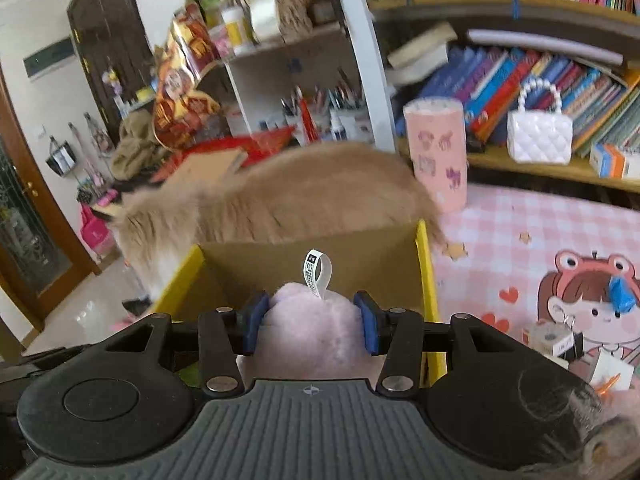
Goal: Organize objects
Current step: 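Open the right tool over the box while the left tool releases the green figure inside, then lift both open tools out of the yellow box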
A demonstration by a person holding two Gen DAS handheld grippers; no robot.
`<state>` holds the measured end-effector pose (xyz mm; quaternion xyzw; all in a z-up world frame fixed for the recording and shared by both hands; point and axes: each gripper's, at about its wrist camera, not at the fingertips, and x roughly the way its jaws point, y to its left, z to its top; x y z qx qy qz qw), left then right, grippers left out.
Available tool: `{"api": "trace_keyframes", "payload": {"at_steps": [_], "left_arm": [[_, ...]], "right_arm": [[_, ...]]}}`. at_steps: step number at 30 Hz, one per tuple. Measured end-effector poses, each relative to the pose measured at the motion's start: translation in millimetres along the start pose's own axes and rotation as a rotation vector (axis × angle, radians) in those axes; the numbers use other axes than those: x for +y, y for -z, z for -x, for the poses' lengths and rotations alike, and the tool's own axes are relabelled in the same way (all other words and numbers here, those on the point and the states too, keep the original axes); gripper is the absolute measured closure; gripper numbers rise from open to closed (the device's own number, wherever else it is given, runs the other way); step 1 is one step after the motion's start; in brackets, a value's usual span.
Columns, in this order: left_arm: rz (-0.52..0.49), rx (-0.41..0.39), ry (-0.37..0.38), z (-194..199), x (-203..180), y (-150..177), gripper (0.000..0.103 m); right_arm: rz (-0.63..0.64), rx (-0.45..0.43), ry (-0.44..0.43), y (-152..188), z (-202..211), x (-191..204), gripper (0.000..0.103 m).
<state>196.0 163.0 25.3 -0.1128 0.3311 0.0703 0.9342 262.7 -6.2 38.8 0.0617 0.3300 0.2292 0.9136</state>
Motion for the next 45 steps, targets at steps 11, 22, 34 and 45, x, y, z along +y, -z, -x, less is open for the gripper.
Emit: {"api": "trace_keyframes", "payload": {"at_steps": [11, 22, 34, 45], "left_arm": [[-0.065, 0.051, -0.035, -16.9, -8.2, 9.2, 0.033], [-0.105, 0.02, -0.029, -10.2, -13.3, 7.8, 0.028], [-0.125, -0.1, -0.054, 36.2, -7.3, 7.1, 0.019], [-0.106, -0.099, -0.045, 70.9, 14.4, 34.1, 0.015]], "right_arm": [[0.045, 0.078, 0.023, 11.9, -28.4, -8.4, 0.062], [0.047, 0.052, 0.016, 6.5, -22.9, -4.1, 0.059], [0.053, -0.051, 0.072, 10.4, 25.9, 14.0, 0.047], [0.086, -0.103, 0.157, 42.3, 70.5, 36.0, 0.036]]}}
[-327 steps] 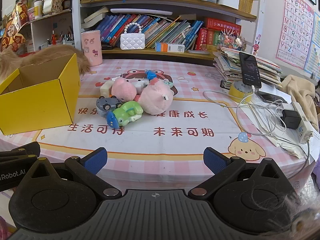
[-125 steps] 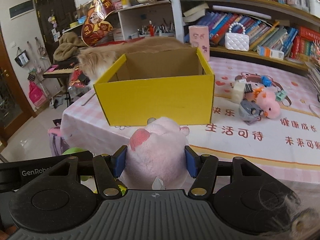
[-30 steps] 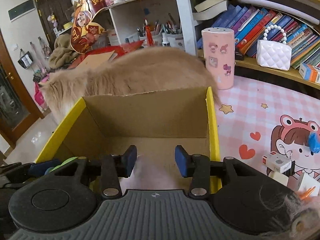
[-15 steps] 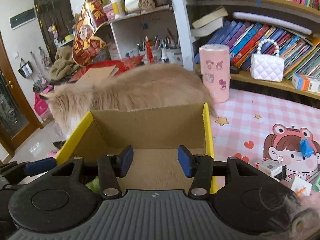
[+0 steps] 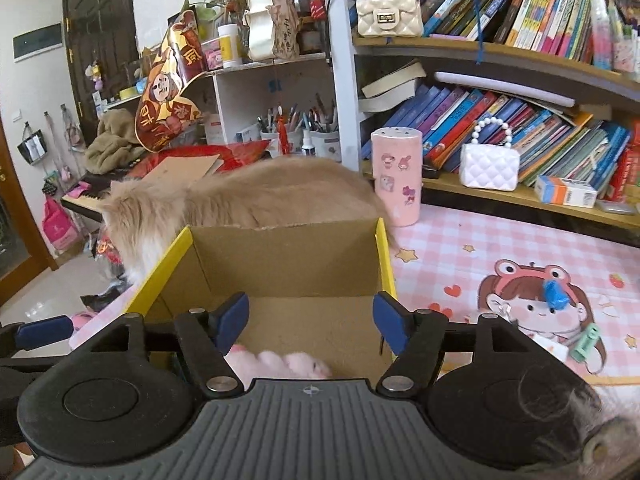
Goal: Organize objects
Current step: 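Lift both open tools out of the yellow box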
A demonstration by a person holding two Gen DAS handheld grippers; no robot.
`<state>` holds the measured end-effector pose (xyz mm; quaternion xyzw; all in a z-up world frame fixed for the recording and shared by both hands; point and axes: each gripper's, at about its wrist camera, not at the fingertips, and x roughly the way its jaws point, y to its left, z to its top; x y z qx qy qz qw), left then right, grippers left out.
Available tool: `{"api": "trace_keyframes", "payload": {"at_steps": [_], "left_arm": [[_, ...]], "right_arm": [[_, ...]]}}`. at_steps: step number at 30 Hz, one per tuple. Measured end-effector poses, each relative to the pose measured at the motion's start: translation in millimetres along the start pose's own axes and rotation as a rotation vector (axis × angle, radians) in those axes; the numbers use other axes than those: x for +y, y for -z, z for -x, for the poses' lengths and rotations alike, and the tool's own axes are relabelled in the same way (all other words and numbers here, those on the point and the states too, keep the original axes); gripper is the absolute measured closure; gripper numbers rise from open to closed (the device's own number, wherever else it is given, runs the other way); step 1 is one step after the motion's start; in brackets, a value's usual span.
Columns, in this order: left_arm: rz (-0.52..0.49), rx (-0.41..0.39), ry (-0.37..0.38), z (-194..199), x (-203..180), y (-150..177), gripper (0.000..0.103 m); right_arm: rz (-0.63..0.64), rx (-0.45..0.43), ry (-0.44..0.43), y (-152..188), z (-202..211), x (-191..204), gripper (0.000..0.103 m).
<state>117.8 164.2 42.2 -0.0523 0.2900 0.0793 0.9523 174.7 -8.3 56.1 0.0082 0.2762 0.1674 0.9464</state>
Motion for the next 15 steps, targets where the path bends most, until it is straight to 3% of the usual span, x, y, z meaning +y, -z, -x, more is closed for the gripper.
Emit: {"api": "trace_keyframes", "payload": {"at_steps": [15], "left_arm": [[0.019, 0.088, -0.03, 52.3, 36.1, 63.7, 0.014]], "right_arm": [[0.049, 0.101, 0.073, 78.8, 53.8, 33.5, 0.032]]}}
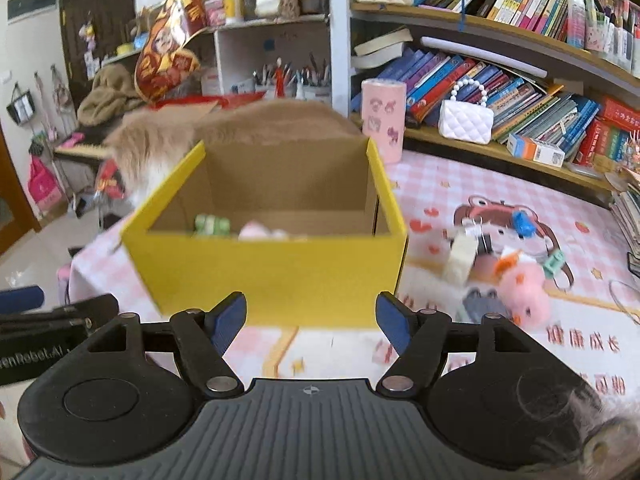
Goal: Organize objects
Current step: 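Lift both open tools out of the yellow box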
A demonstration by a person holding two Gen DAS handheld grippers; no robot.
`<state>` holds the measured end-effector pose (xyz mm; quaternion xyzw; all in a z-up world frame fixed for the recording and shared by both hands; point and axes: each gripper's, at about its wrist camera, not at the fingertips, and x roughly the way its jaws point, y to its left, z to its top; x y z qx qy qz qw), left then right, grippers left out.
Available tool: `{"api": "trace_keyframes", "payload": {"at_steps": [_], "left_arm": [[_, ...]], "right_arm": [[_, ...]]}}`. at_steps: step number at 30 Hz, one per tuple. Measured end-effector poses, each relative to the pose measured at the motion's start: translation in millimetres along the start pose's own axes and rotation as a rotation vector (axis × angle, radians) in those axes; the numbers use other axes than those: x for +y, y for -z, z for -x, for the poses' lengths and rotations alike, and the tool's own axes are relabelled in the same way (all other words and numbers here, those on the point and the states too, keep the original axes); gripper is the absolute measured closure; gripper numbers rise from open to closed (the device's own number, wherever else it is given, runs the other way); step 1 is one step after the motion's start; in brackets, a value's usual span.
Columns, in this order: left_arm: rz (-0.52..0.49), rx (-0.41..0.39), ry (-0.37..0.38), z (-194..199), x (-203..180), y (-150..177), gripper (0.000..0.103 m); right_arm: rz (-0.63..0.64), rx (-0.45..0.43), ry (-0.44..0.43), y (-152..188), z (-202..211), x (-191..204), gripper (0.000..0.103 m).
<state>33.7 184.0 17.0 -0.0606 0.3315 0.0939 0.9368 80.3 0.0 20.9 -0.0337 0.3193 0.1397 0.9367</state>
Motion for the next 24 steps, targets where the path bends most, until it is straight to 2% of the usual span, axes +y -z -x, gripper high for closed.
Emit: {"api": "trace_keyframes", "payload": {"at_steps": [5, 11, 24], "left_arm": [[-0.002, 0.029, -0.014, 10.7, 5.9, 18.0, 0.009], [-0.013, 0.051, -0.002, 19.5, 5.3, 34.2, 0.009], [-0.086, 0.115, 0.06, 22.9, -16.6, 56.7, 0.008]], "right_arm": [[0.029, 0.014, 0.004, 24.5, 16.2, 13.0, 0.029], [0.052, 0.029, 0.03, 46.7, 29.7, 18.7, 0.028], [-0.028, 0.077, 0.098, 79.5, 52.9, -0.8, 0.022]]}}
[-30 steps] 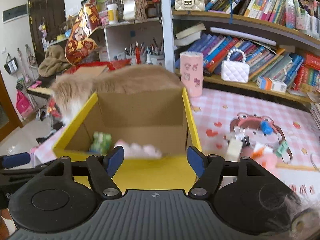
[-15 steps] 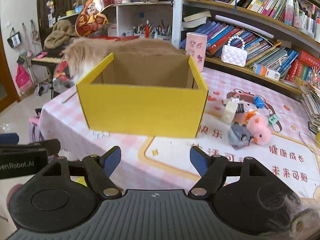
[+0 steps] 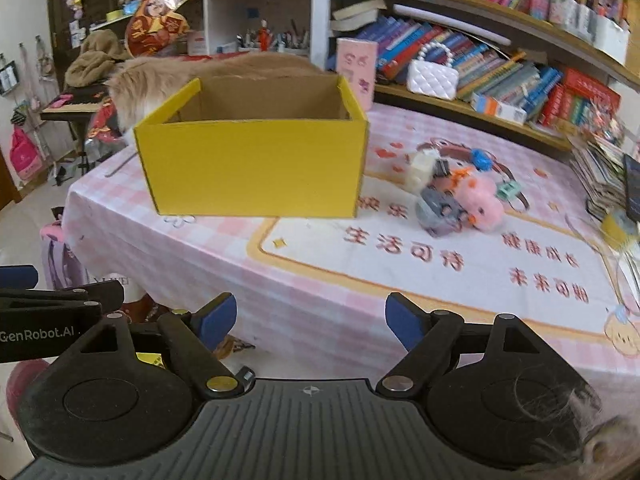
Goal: Organize objects
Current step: 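Lift both open tools out of the yellow box, then move both open tools toward the remaining toys on the tablecloth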
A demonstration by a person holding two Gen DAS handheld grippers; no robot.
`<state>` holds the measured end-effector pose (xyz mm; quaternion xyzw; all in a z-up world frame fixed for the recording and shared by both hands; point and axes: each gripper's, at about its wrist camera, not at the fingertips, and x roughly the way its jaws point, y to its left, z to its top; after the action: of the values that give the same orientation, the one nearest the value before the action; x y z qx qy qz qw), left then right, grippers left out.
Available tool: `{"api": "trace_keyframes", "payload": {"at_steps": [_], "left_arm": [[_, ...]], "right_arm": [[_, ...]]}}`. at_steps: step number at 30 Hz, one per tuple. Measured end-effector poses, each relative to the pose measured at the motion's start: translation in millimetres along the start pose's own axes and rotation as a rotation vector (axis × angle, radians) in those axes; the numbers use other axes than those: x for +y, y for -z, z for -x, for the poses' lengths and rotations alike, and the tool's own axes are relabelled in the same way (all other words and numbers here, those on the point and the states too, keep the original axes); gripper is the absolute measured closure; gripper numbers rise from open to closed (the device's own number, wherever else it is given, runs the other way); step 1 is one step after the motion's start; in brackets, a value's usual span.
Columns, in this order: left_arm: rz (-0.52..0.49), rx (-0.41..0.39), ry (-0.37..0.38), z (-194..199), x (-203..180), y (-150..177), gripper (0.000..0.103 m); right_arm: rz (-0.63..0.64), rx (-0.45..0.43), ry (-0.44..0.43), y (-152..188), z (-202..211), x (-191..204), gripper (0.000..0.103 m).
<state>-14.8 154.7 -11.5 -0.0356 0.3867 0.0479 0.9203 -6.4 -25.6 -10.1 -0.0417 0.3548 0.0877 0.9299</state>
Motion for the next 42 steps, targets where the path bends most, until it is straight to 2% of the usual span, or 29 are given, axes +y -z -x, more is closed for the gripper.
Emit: {"api": "trace_keyframes", "payload": {"at_steps": [16, 27, 33, 42], "left_arm": [[-0.115, 0.052, 0.106, -20.4, -58.0, -4.3, 0.008], [-0.21, 0.063, 0.161, -42.9, -122.1, -21.9, 0.008], [-0.188, 0.089, 0.179, -59.7, -148.5, -34.0, 0.008], [-0.161, 0.112, 0.158, -81.1, -179.7, -47.1, 0.008]], "right_arm": [[-0.149, 0.061, 0.125, 13.7, 2.9, -58.3, 0.021], [-0.205, 0.075, 0.199, 4.9, -8.6, -115.5, 0.02], [-0.192, 0.091, 0.199, -5.3, -22.2, -141.1, 0.02], [-0.177, 0.114, 0.172, -20.6, -47.7, -176.5, 0.02]]}}
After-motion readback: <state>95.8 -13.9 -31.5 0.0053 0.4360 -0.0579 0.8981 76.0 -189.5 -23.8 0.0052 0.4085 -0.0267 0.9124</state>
